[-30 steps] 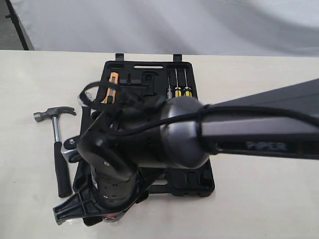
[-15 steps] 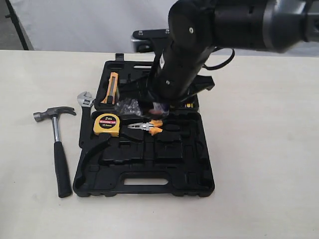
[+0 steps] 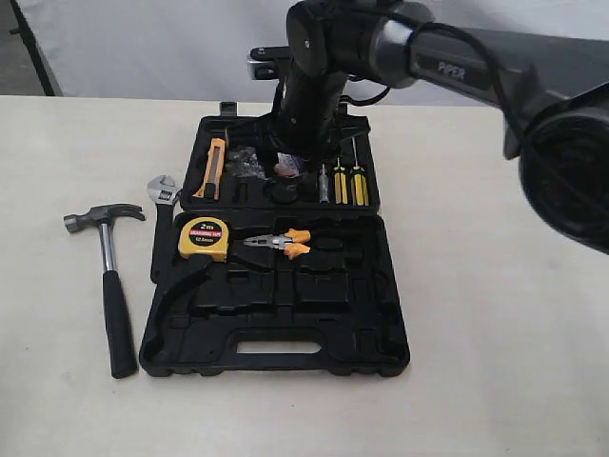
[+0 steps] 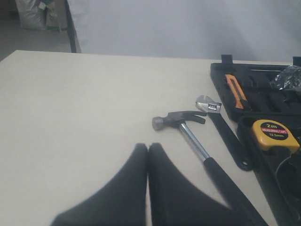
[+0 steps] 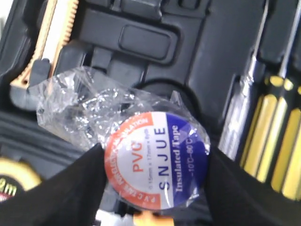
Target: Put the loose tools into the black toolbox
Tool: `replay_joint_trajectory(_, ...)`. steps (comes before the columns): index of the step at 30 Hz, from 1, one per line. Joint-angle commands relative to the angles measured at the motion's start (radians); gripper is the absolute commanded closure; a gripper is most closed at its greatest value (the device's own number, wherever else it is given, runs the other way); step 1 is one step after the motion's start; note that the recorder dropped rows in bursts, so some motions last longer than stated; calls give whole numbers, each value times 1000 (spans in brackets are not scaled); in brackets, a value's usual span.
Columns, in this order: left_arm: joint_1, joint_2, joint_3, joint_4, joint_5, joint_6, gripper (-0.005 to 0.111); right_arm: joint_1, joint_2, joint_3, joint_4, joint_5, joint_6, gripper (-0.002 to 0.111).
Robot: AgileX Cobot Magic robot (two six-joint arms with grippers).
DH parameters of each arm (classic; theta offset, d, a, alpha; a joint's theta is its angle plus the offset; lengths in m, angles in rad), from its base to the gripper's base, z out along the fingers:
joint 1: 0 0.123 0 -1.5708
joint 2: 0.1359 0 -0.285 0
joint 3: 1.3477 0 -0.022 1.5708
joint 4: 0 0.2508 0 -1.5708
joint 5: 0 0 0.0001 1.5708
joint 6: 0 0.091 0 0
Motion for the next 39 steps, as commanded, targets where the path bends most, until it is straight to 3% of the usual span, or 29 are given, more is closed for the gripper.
replay_joint_trajectory(1, 3, -8, 9, -14, -17, -10, 105, -6, 81, -99, -8, 29, -15, 108)
replay_joint_trajectory(11, 3, -8, 9, -14, -17, -10, 105, -6, 136, -132, -23, 66, -15, 104)
replay_joint_trajectory(19, 3, -8, 9, -14, -17, -10, 105, -6, 144, -132, -23, 62, -16, 57)
replay_joint_trajectory(24, 3, -8, 9, -14, -17, -10, 105, -6, 144, -132, -23, 51, -8, 34)
replay_joint_trajectory(26, 3, -8, 9, -14, -17, -10, 105, -6, 141, -132, -23, 58, -8, 32)
replay_joint_trajectory(30, 3, -8, 9, -14, -17, -10, 105, -6, 94, -181, -65, 107, -8, 35)
replay_joint_trajectory(32, 3, -8, 9, -14, -17, -10, 105, -6, 76, -220, -65, 114, -16, 55)
replay_joint_trajectory(36, 3, -8, 9, -14, -17, -10, 105, -6, 105, -233, -58, 103, -30, 108)
replay_joint_trajectory(39, 3, -8, 9, -14, -17, -10, 105, -6, 165, -233, -50, 107, -30, 109)
